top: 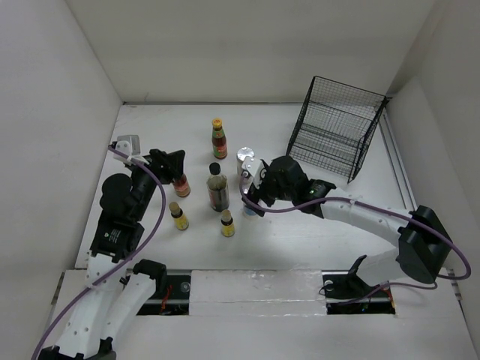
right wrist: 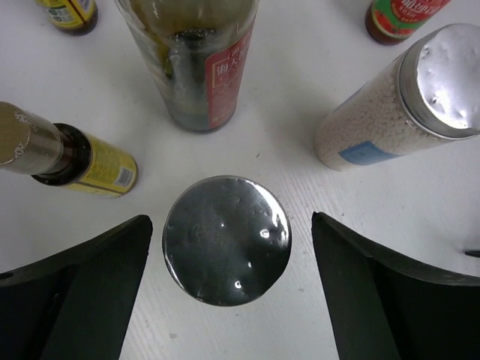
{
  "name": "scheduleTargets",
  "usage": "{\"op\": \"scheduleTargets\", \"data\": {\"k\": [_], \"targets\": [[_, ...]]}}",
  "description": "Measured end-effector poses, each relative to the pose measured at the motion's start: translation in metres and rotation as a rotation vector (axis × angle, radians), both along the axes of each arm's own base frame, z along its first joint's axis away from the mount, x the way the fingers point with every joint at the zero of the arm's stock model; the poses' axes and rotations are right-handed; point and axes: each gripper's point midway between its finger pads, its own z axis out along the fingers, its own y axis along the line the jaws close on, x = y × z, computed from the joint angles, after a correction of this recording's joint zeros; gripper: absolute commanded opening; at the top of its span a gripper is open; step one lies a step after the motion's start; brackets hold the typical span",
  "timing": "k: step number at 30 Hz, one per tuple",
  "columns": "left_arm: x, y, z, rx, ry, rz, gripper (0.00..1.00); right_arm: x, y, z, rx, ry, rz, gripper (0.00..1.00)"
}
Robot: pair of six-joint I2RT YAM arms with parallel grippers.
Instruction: Organize the condiment bottles
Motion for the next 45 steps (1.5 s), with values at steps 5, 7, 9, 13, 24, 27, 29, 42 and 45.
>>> {"op": "scheduleTargets", "data": {"k": [5,7,9,13,24,27,29,42,45], "targets": [[0.001,-0.001,-0.001,0.001,0.003,-0.006,0.56,0.004,0.005,0.007,0.035,-0.017,-0.004,0.60],[0.000,-0.002,-0.001,0.001,0.002,-0.010,0.56,0.004,0.006,0.008,0.039,-0.016,-0.009,0.50],[0.000,-0.002,-0.001,0.001,0.002,-0.013,0.56,0.005,0.005,0.008,0.040,-0.015,-0.014,0.43],[-0.001,-0.003,0.000,0.001,0.001,-0.019,0.56,0.007,0.002,0.010,0.034,-0.020,-0.037,0.42],[-0.002,-0.008,-0.001,0.000,0.003,-0.045,0.56,0.090,-0.039,0.213,0.289,-0.404,-0.294,0.45],[-0.002,-0.008,-0.001,0.000,0.002,-0.047,0.56,0.136,-0.091,0.282,0.361,-0.551,-0.445,0.45],[-0.002,-0.008,0.000,0.000,0.002,-0.047,0.56,0.164,-0.120,0.311,0.374,-0.619,-0.526,0.45],[-0.001,-0.008,-0.002,0.001,0.006,-0.044,0.56,0.320,-0.215,0.265,0.222,-0.537,-0.716,0.43],[0.000,-0.008,-0.003,0.003,0.012,-0.044,0.56,0.330,-0.227,0.236,0.184,-0.474,-0.730,0.43]]}}
